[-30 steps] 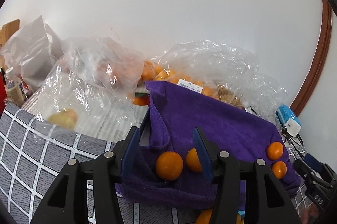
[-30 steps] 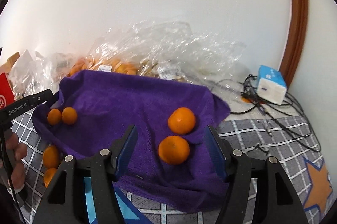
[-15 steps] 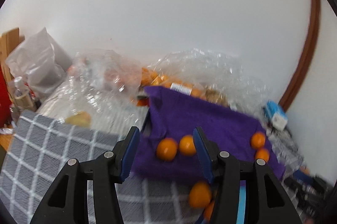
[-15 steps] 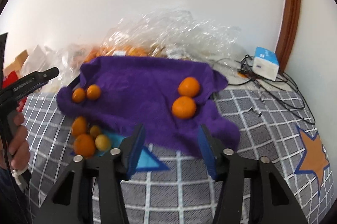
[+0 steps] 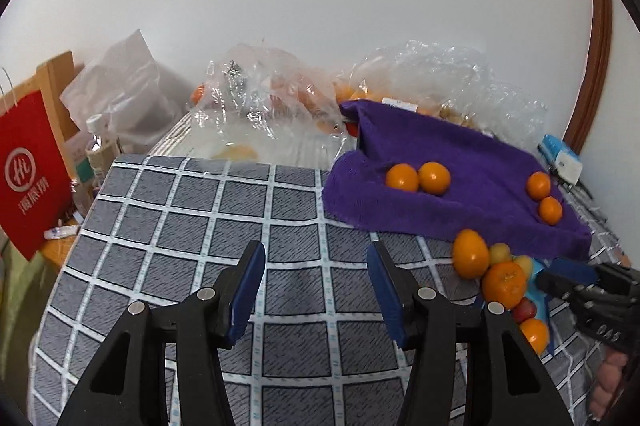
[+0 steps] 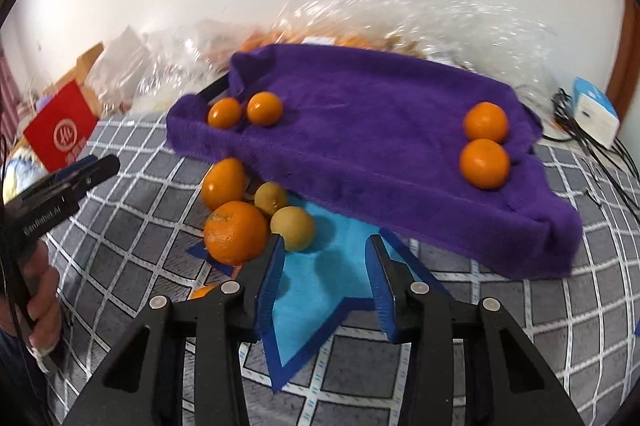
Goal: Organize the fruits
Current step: 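Grasp a yellow-green round fruit from the blue star with the right tool, then close the left tool on a tangerine while the right tool holds its yellow fruit, then lift and carry both fruits over the purple towel with both tools, then open the right tool onto the towel while the left tool releases its tangerine there, then withdraw both open tools from the towel back toward the star mat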
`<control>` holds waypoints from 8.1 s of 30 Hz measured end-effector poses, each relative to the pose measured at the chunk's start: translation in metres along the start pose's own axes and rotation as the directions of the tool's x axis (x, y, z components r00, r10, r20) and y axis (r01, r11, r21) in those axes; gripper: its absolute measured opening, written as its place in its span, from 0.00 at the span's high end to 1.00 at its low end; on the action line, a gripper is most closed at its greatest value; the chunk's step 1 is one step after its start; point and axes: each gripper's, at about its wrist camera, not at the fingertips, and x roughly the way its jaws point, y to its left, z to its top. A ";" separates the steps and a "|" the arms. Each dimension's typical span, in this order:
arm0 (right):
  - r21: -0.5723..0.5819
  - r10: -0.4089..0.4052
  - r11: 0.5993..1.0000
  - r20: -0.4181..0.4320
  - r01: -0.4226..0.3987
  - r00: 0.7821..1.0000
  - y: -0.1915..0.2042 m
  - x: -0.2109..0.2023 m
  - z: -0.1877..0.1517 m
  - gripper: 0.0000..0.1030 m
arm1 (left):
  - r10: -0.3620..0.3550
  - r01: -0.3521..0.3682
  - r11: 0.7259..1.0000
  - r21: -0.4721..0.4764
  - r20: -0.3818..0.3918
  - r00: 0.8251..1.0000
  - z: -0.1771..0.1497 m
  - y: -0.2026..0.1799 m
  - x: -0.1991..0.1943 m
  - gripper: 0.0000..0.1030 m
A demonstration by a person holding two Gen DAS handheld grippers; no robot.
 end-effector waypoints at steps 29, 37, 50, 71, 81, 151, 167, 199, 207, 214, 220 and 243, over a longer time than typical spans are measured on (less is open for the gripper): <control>0.160 -0.148 0.977 0.040 0.140 0.988 -0.095 -0.035 -0.038 0.75 | -0.020 0.014 0.999 -0.048 -0.117 0.993 -0.009 0.008 0.019 0.51; 0.174 -0.159 0.972 0.008 0.155 0.987 -0.097 -0.024 -0.042 0.75 | -0.029 0.021 0.998 -0.056 -0.141 0.990 -0.006 0.005 0.019 0.53; 0.183 -0.169 0.969 0.018 0.163 0.985 -0.099 -0.027 -0.045 0.75 | -0.201 0.193 0.980 -0.054 -0.241 0.950 0.017 -0.090 0.045 0.51; 0.169 -0.165 0.972 -0.002 0.163 0.986 -0.097 -0.025 -0.044 0.75 | -0.046 0.079 0.988 0.132 -0.237 0.970 -0.015 -0.066 0.034 0.70; 0.172 -0.169 0.971 -0.004 0.167 0.986 -0.098 -0.023 -0.044 0.75 | -0.106 0.119 0.992 0.051 -0.213 0.971 -0.022 -0.050 0.026 0.68; 0.166 -0.151 0.981 0.299 0.104 0.942 -0.096 -0.097 0.033 0.74 | -0.182 0.194 0.978 -0.075 0.145 0.973 0.043 -0.031 -0.040 0.71; 0.188 -0.026 0.982 0.137 -0.001 0.990 -0.098 0.002 0.056 0.74 | -0.281 0.280 0.959 -0.047 -0.015 0.960 0.058 -0.090 0.060 0.71; 0.149 -0.026 0.989 0.094 0.012 0.995 -0.090 0.016 0.044 0.64 | -0.319 0.320 0.947 0.002 -0.089 0.944 0.039 -0.106 0.089 0.70; 0.157 -0.053 0.987 0.161 0.027 0.985 -0.091 -0.006 0.048 0.57 | -0.319 0.322 0.947 0.018 -0.088 0.944 0.039 -0.108 0.089 0.62; 0.181 -0.072 0.983 0.168 0.041 0.983 -0.085 -0.027 0.038 0.54 | -0.323 0.323 0.946 -0.002 -0.047 0.945 0.043 -0.101 0.079 0.55; 0.173 -0.192 0.972 0.200 0.158 0.961 -0.077 -0.050 0.023 0.54 | -0.346 0.345 0.936 -0.072 0.004 0.938 0.047 -0.084 0.066 0.54; 0.156 -0.065 0.986 0.086 0.051 0.994 -0.021 -0.039 -0.005 0.45 | -0.020 0.043 0.990 0.135 -0.167 0.986 0.000 -0.018 0.001 0.53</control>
